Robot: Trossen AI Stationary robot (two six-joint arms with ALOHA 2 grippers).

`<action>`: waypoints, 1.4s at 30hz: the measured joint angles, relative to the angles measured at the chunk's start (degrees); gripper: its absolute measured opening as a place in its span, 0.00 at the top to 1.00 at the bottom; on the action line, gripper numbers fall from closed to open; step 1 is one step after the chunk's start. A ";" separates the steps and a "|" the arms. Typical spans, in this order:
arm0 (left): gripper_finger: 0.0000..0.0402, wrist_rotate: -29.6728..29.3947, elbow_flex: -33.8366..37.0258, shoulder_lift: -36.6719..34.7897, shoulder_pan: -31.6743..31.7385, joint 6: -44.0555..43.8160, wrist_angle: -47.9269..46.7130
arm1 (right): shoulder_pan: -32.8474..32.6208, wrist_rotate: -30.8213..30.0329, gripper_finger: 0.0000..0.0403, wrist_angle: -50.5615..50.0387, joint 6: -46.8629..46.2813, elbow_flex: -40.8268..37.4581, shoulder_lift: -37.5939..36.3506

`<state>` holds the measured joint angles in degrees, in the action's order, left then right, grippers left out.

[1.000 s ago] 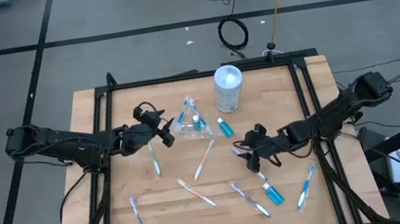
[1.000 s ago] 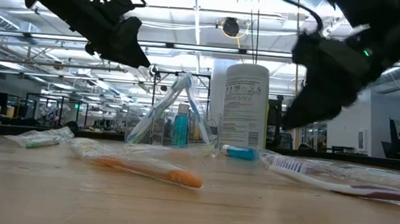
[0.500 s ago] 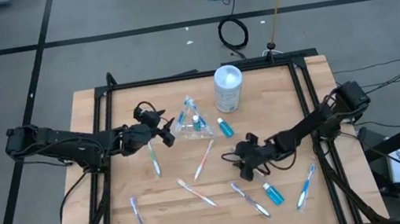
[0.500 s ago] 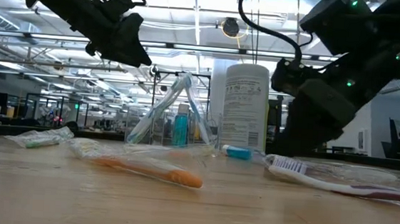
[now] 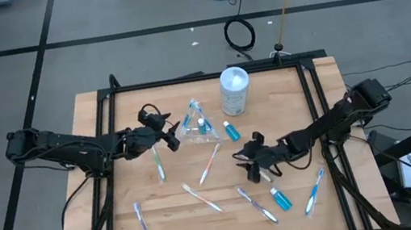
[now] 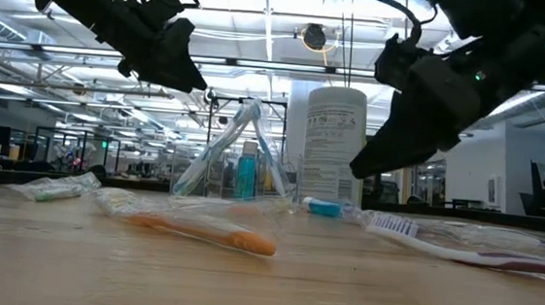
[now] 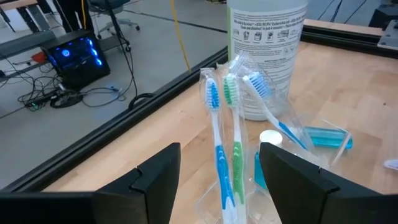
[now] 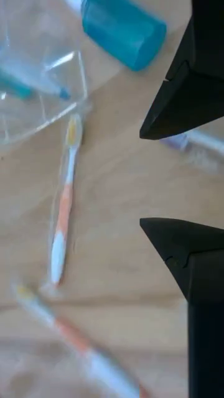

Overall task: Pick & Place toothbrushing station
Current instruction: Put the top violet toothbrush into the transparent organizer

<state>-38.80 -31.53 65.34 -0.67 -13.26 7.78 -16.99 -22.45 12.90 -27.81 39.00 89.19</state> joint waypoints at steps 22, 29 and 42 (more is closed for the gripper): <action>0.43 1.48 0.00 0.00 0.00 -0.15 -0.29 | 0.26 1.58 0.70 -6.24 -5.05 -0.20 6.32; 0.43 1.48 0.00 0.00 0.00 -0.45 -0.27 | 1.61 2.97 0.93 -1.13 -4.29 -0.48 3.32; 0.43 3.23 0.00 0.00 0.00 -0.52 -0.27 | 6.35 1.68 0.99 35.79 26.65 -0.39 -5.25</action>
<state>-35.57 -31.53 65.34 -0.67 -13.78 7.51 -10.64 -20.78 48.69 -1.15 38.61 83.94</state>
